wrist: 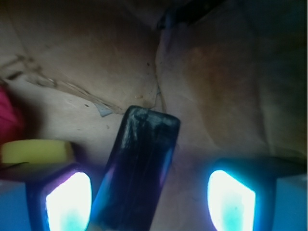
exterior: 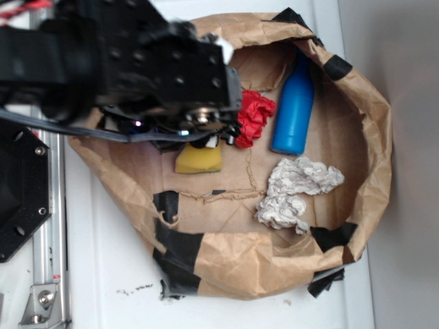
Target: Grab the black box.
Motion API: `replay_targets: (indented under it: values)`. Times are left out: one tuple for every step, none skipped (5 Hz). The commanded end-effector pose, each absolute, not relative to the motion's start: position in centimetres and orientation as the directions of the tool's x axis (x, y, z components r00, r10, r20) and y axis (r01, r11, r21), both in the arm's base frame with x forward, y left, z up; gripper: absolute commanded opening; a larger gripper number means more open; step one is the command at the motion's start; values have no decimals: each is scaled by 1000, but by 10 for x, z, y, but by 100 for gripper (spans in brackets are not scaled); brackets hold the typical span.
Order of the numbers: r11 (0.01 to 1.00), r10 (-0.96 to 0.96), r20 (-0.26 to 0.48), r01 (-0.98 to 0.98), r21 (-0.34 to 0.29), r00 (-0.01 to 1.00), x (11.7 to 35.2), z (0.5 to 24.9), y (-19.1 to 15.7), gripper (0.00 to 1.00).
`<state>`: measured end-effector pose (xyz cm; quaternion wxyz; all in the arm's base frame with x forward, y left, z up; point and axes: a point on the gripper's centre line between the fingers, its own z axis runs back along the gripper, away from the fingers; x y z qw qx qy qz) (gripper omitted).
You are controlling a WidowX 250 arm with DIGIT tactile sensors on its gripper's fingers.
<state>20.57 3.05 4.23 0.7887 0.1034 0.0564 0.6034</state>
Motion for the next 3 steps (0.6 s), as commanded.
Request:
replay_targets:
  values:
    - [333,936,23,-902,274,352,210,16,18,100]
    - [331,934,54,-914,236,352,212,23,17,0]
    - [323,937,60,-921,218,343,211,31,18,0]
